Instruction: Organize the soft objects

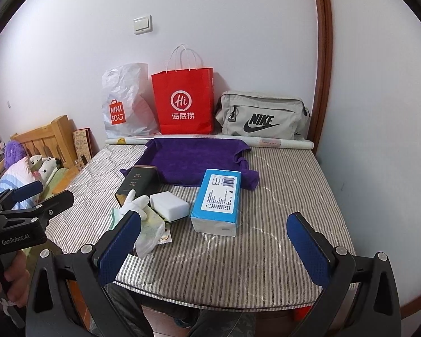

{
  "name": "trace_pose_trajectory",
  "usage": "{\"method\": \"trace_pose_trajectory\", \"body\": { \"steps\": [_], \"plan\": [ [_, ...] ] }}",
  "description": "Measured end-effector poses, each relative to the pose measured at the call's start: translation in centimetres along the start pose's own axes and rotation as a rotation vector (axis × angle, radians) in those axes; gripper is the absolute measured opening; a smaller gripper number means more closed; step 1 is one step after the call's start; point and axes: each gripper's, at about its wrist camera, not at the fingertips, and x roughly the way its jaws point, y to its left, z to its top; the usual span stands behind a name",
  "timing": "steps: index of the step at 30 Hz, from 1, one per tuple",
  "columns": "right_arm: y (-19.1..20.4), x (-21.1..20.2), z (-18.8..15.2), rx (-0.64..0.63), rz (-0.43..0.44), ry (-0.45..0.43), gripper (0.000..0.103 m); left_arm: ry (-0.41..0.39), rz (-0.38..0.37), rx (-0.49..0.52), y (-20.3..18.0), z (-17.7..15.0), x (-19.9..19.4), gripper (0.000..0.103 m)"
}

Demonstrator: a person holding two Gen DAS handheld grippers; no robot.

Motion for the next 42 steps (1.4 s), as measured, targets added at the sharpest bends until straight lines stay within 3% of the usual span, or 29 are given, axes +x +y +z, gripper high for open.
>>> {"method": "trace_pose_trajectory", "body": {
  "steps": [42],
  "plan": [
    [1.3,-0.4,0.0,-0.023,0.012,-0.006,0.102,0.004,0.007,0.010,-0.4,0.1,-0.4,0.103]
  ]
}}
